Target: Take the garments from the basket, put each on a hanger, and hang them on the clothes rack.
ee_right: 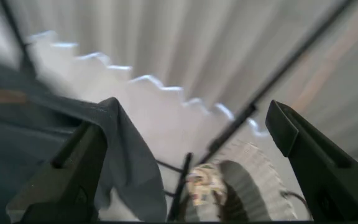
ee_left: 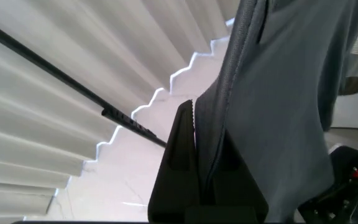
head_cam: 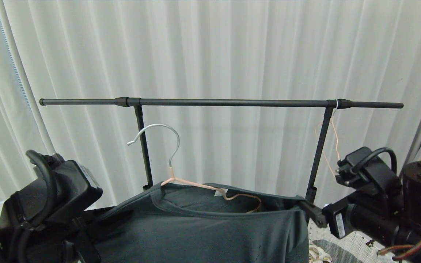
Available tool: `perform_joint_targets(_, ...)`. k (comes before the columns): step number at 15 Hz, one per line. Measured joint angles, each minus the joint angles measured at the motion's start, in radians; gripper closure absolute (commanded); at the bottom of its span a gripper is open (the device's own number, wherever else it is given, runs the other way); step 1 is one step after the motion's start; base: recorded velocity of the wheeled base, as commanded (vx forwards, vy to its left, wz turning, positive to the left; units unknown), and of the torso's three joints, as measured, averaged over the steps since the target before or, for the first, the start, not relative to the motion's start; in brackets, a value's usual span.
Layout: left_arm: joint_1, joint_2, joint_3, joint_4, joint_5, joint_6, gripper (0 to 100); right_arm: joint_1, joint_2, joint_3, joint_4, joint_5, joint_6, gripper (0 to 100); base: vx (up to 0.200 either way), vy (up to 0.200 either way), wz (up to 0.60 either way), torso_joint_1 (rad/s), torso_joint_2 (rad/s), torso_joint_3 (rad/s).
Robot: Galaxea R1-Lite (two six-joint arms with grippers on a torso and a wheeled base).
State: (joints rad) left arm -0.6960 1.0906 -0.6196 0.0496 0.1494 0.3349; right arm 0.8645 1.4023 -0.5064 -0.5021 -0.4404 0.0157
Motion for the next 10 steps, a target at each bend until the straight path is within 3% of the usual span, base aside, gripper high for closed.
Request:
perform_joint_targets(5,-0.001,0.004,-0.010,-0.001,-0.006,-0.041,100,0.323,-0.009,0.063,-0.002,0.099,0.006,0,0.000,0.000,0.00,0.000,0.00,0.000)
perform_joint_targets(8,-0.011,0.004,0.001,-0.002,-0.018,-0.041,100,0.355,-0.017,0.051,-0.002,0.120,0.003,0,0.000,0.000,0.00,0.000,0.00,0.000)
perform_joint_targets(10,-0.043,-0.008,0.018,-0.024,-0.085,-0.035,100,0.343,-0.017,0.012,0.005,0.204,-0.023,0,0.000,0.000,0.00,0.000,0.00,0.000)
